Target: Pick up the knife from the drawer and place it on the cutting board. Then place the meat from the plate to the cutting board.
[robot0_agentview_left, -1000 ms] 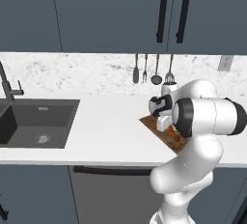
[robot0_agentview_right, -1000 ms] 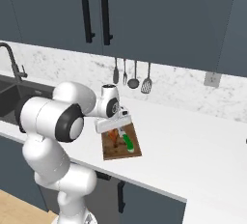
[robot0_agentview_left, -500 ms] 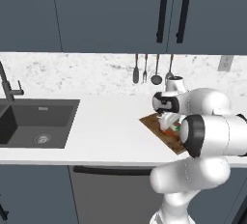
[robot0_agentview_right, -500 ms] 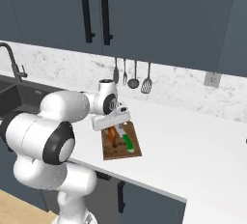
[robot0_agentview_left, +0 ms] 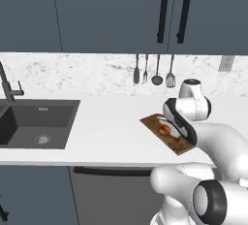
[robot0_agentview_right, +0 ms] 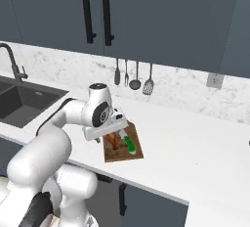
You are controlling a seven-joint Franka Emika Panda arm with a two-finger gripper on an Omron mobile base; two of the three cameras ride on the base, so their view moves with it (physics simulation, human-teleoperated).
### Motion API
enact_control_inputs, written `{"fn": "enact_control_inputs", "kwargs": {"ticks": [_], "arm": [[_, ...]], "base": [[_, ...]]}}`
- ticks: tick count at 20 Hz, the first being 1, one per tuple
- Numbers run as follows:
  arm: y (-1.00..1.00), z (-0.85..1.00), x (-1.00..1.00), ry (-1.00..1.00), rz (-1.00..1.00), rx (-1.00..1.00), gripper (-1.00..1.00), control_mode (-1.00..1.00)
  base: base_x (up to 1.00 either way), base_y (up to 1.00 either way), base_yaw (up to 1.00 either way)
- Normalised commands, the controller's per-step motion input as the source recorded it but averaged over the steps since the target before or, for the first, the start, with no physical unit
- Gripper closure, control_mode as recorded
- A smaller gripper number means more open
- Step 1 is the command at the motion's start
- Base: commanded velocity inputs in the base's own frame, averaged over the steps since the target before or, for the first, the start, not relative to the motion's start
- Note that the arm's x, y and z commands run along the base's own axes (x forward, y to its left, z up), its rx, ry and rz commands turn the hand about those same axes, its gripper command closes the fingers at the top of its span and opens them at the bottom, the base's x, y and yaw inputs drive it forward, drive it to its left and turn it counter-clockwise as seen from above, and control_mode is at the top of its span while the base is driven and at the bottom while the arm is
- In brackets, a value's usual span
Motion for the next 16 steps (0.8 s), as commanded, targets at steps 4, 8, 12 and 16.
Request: {"fn": "enact_control_inputs", "kwargs": {"ticks": [4,8,12,16], "arm": [[0.00,0.76,-0.80,-0.11,-0.01,0.01,-1.00,-1.00],[0.01,0.68,-0.74,-0.12,-0.04,0.12,-1.00,-1.00],[0.22,0.57,-0.59,-0.28,-0.04,0.12,-1.00,-1.00],[0.30,0.68,-0.31,-0.30,-0.06,0.07,-1.00,-1.00]], "base": [[0.00,0.00,0.00],[0.00,0.00,0.00],[0.00,0.00,0.00],[0.00,0.00,0.00]]}}
